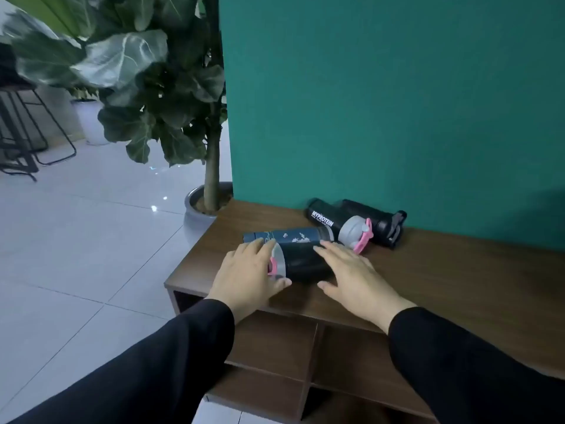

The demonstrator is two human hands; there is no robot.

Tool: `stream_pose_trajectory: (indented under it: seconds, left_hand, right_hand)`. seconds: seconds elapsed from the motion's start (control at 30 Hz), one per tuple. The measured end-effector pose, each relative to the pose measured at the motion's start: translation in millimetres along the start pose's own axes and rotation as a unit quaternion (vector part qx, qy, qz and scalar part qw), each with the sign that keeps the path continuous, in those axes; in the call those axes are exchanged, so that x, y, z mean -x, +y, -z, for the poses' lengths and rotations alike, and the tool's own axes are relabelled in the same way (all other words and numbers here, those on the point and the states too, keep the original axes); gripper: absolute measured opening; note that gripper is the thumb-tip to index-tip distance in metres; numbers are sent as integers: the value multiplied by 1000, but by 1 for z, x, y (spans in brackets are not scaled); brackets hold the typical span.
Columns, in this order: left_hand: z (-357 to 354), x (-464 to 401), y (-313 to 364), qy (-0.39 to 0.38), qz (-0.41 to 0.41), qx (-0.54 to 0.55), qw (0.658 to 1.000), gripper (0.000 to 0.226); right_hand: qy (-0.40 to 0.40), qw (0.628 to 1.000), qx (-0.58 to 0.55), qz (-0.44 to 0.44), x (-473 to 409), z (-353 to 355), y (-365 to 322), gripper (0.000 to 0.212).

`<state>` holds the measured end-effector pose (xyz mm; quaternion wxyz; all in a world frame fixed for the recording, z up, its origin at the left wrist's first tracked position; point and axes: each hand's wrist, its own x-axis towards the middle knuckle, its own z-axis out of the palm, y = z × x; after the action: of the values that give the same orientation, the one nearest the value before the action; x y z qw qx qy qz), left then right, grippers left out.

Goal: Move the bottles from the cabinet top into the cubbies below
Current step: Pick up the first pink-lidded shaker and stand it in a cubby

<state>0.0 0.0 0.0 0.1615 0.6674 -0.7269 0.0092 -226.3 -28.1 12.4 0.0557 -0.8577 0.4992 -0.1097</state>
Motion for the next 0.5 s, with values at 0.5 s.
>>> stream_pose_trajectory:
  seconds: [0.5]
  left_hand:
    - [-43,9,-15,78,-74,142,984,78]
  right_hand:
    - [24,996,71,55,-42,-39,-1,88]
